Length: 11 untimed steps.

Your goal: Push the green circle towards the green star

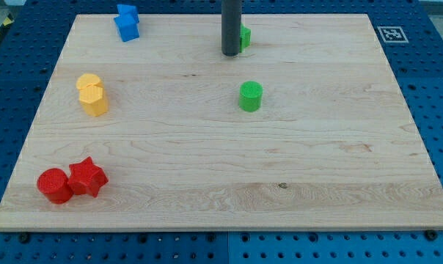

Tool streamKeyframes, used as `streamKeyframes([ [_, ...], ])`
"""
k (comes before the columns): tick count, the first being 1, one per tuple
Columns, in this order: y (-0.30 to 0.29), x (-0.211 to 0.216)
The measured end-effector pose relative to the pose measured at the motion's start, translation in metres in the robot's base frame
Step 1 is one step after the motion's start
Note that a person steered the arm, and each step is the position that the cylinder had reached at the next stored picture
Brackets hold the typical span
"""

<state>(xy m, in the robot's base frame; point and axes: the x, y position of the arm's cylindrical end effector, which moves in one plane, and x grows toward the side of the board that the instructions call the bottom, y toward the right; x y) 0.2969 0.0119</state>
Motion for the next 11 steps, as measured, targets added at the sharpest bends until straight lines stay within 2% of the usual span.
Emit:
streamKeyframes([
  [2,0.0,-0.028],
  [3,0.0,-0.013],
  [4,0.0,0.053],
  [7,-0.005,0.182],
  [8,-0.004,0.184],
  [10,0.039,0.178],
  [11,0.039,0.158],
])
